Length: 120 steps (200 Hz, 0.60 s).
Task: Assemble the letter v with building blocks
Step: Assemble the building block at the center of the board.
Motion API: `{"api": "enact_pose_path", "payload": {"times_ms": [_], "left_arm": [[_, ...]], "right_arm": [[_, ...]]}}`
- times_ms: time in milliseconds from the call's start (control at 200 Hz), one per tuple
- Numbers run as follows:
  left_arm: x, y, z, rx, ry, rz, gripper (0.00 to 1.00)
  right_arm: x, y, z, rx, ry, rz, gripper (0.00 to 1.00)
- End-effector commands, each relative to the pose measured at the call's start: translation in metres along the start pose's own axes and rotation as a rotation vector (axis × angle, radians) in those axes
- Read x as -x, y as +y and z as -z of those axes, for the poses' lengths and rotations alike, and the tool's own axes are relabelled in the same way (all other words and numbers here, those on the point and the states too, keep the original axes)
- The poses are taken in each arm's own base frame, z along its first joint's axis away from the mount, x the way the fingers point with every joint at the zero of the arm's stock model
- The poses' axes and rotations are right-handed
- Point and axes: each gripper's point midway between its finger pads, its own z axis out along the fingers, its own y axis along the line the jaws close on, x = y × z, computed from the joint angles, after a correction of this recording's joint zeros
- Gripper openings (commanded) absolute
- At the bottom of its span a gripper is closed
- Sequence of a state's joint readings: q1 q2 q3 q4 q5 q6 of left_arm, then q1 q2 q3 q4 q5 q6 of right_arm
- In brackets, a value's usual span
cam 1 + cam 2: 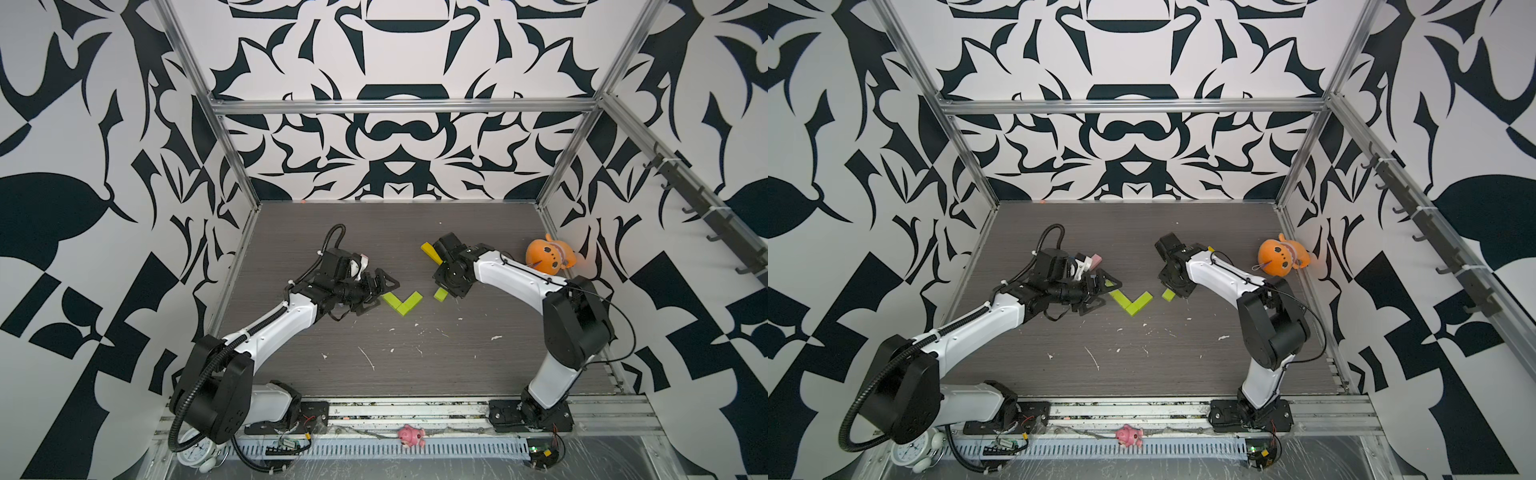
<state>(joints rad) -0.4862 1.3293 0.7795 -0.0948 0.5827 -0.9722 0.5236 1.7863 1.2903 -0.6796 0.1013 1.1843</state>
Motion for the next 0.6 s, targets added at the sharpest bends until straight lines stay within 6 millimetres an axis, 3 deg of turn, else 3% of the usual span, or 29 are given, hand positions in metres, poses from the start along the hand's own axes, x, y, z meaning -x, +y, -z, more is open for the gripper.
{"api": "enact_pose_path", "payload": {"times_ms": [0, 145, 595], "left_arm": [[0.001, 0.007, 0.002, -0.006, 0.009, 0.02, 0.99], [0.009, 0.011, 0.008, -0.018, -0.001, 0.037, 0.99], [0.018, 0.022, 0.009, -0.032, 0.013, 0.065, 0.99]], "right_arm": [[0.012, 0.005, -0.003, -0.047, -0.015, -0.043, 0.25], [0.018, 0.019, -0.017, -0.07, -0.006, -0.065, 0.25], [0.012, 0.027, -0.046, -0.109, -0.021, -0.123, 0.26]]}}
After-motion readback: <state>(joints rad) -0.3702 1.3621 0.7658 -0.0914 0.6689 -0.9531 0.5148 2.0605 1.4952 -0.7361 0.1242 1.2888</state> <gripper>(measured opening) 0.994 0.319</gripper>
